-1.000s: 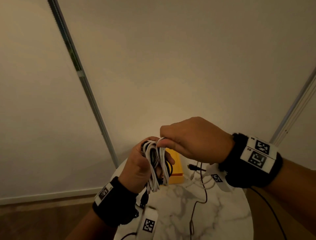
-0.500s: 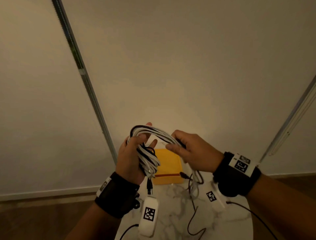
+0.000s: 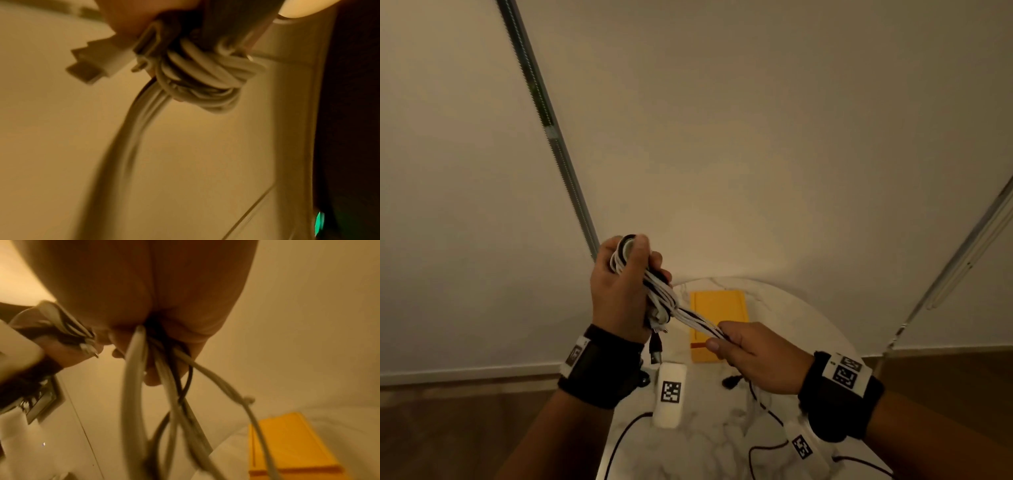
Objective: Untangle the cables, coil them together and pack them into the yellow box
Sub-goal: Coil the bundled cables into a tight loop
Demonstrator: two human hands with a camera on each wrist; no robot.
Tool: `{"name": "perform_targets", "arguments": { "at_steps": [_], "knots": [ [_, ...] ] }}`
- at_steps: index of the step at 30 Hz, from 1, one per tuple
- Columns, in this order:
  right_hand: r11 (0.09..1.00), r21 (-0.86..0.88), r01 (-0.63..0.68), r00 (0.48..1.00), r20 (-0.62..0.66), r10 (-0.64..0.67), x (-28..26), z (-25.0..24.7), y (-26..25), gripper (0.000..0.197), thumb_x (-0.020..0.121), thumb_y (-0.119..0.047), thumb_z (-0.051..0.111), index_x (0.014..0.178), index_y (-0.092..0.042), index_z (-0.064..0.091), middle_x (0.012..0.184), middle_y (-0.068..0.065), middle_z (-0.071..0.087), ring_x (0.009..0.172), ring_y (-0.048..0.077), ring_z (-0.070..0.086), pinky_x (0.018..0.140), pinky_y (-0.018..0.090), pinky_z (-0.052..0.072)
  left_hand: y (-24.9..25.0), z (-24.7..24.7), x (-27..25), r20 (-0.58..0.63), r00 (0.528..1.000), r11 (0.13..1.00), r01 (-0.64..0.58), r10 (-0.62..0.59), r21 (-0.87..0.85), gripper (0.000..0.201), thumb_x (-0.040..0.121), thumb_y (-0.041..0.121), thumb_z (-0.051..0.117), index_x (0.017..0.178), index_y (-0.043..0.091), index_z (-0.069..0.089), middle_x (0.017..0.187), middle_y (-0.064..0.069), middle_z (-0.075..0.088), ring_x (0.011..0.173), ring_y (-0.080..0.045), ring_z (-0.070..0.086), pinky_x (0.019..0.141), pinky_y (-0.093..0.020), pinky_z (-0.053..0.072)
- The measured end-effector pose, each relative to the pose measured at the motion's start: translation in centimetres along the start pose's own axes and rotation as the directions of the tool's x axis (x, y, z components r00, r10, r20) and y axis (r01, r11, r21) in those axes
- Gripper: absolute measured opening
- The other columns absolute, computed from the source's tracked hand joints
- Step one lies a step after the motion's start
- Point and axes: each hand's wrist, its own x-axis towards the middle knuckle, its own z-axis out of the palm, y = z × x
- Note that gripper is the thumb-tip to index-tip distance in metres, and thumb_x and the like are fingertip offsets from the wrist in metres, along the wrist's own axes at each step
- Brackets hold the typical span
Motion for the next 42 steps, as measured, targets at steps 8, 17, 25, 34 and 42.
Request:
{"name": "perform_targets", "arguments": {
  "at_steps": [8, 17, 25, 34, 42],
  "knots": [
    [0.968, -0.249, -0.04, 0.999, -0.039, 0.031, 0.4, -0.9, -1.3, 0.028, 0.105, -0.038, 0.05, 0.078, -0.032, 0.047, 0.063, -0.01, 0.046, 0.053, 0.005, 0.043, 0.051, 0.023, 0.029, 0.0, -0.3, 0.3, 0.208, 0.811, 0.58, -0.547, 0.547, 0.604, 0.029, 0.093, 0.028, 0.073, 0.104, 0.013, 0.052, 0.071, 0.0, 0.065, 0.056, -0.011, 0.069, 0.051, -0.023, 0.057],
    [0.823, -0.552, 0.136, 0.99, 0.051, -0.13, 1.2, -4.8, -3.4, 0.033, 0.104, -0.05, 0.042, 0.098, -0.023, 0.06, 0.08, 0.001, 0.064, 0.069, 0.021, 0.057, 0.064, 0.043, 0.046, -1.0, 0.1, 0.6, 0.527, 0.767, 0.244, -0.626, 0.367, 0.741, 0.03, 0.093, 0.043, 0.072, 0.113, 0.024, 0.062, 0.08, 0.007, 0.068, 0.066, -0.015, 0.067, 0.058, -0.033, 0.056],
    [0.698, -0.611, 0.373, 0.924, 0.174, -0.342, 2.0, -8.7, -5.2, 0.052, 0.099, -0.057, 0.035, 0.106, -0.018, 0.067, 0.091, 0.0, 0.069, 0.077, 0.021, 0.063, 0.068, 0.035, 0.05, -1.9, -0.1, -1.4, 0.645, 0.762, 0.593, -0.498, -0.048, 0.632, 0.065, 0.058, 0.044, 0.097, 0.11, 0.028, 0.061, 0.095, 0.013, 0.073, 0.084, -0.005, 0.073, 0.071, -0.021, 0.059],
    [0.923, -0.3, 0.24, 0.941, -0.161, -0.297, 1.9, -10.3, -7.6, 0.035, 0.09, -0.043, 0.072, 0.102, -0.019, 0.051, 0.079, -0.001, 0.059, 0.064, 0.015, 0.052, 0.058, 0.029, 0.042, -1.0, 0.3, -1.6, 0.43, 0.902, 0.833, -0.217, -0.028, 0.509, 0.022, 0.069, 0.007, 0.084, 0.085, 0.005, 0.069, 0.076, -0.019, 0.066, 0.067, -0.03, 0.064, 0.064, -0.044, 0.055],
    [0.948, -0.274, 0.16, 0.971, -0.13, -0.201, 3.1, -6.6, -5.1, 0.021, 0.109, -0.039, 0.036, 0.105, -0.021, 0.046, 0.078, -0.001, 0.057, 0.063, 0.011, 0.055, 0.06, 0.035, 0.046, -1.6, 2.1, -3.0, 0.109, 0.984, 0.99, 0.14, -0.141, 0.02, 0.015, 0.065, 0.01, 0.072, 0.08, 0.011, 0.068, 0.078, -0.013, 0.066, 0.08, -0.03, 0.065, 0.074, -0.039, 0.056]
  ]
}}
